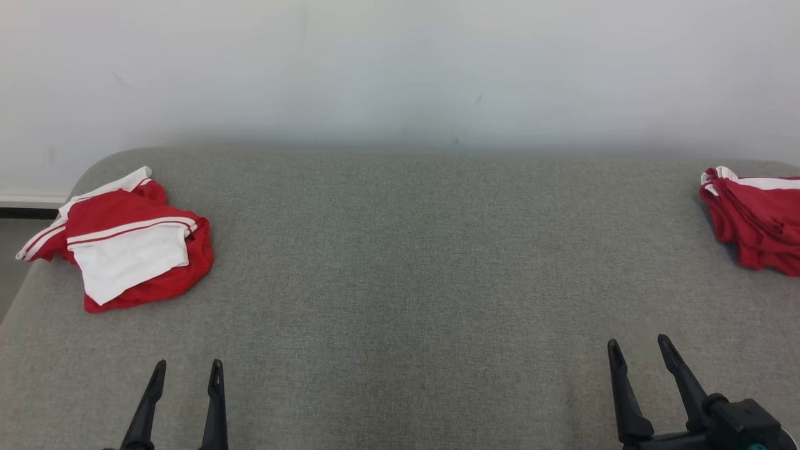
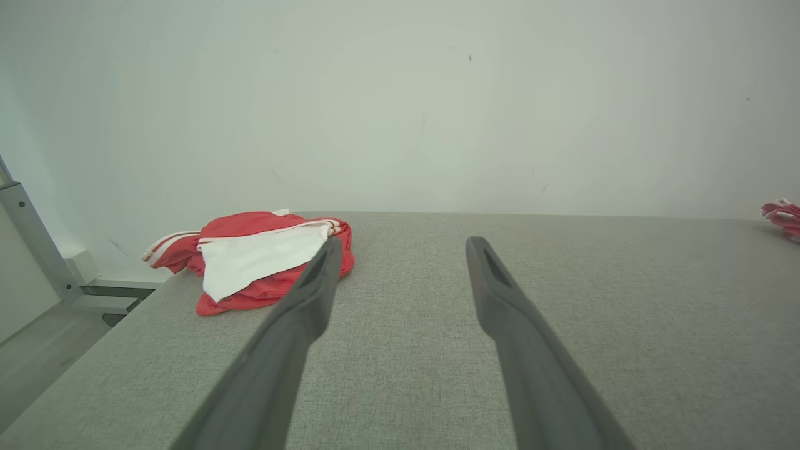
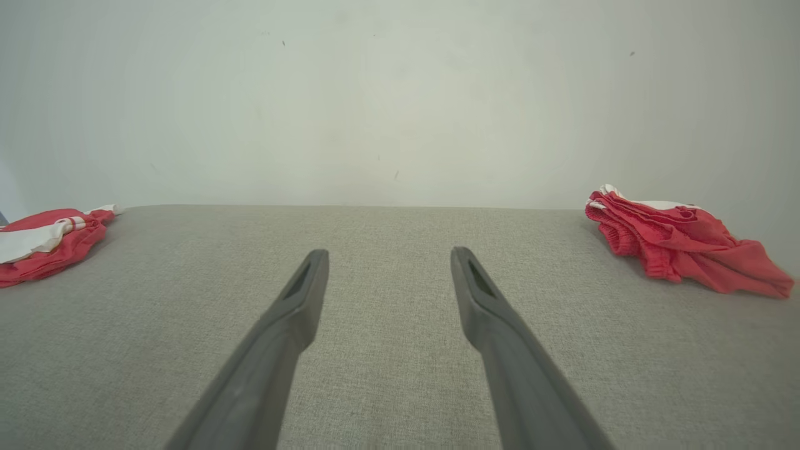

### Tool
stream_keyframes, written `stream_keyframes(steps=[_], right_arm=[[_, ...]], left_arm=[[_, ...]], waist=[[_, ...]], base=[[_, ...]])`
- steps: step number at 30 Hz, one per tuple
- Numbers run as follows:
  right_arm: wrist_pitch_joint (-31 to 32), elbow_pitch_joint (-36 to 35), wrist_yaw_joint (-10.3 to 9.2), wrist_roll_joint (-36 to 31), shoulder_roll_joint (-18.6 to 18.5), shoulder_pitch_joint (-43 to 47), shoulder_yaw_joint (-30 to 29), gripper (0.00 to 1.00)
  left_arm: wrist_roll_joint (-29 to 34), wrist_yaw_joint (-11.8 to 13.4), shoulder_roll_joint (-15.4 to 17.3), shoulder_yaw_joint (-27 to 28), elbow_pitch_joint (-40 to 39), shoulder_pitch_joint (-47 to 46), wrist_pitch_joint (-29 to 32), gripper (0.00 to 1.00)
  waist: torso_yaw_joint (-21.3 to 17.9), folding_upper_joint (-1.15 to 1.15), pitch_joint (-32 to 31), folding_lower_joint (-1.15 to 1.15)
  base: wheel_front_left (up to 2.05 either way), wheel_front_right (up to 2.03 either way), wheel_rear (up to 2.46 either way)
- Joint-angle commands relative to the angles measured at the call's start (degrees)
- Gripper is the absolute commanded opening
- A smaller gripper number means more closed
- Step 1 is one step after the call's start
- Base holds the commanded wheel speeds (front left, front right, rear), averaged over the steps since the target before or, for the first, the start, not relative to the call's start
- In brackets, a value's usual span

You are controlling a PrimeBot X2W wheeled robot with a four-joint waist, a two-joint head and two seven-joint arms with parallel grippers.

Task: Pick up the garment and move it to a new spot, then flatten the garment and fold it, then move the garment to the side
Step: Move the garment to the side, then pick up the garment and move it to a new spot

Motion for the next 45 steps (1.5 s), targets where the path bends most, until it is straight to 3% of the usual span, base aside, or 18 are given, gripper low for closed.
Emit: stream_keyframes(steps=[1,25,45], right_arm=[[-0.41,-0.54,-0.15,-0.35,0.46,1.24,-0.63,1.0],[-2.0,-1.4,-0.15,1.29,2.15,5.81,-1.96,1.0],[-2.34,-0.57,-0.14,2.19,2.16,6.61,-1.72,1.0]], left_arm=[[0.6,-0.22,0.21,-0.07,0.37,0.88,-0.18,1.0],[0.43,-0.13,0.25,-1.23,3.47,1.28,-0.18,1.0],[-0.15,-0.45,1.34,-1.55,4.87,0.11,-0.18,1.0]], waist=[[-0.2,0.0,-0.46,0.0],[-3.0,0.0,-2.29,0.0],[-2.63,0.0,-2.33,0.0]], base=[[0.0,0.0,0.0],[0.0,0.0,0.0],[0.0,0.0,0.0]])
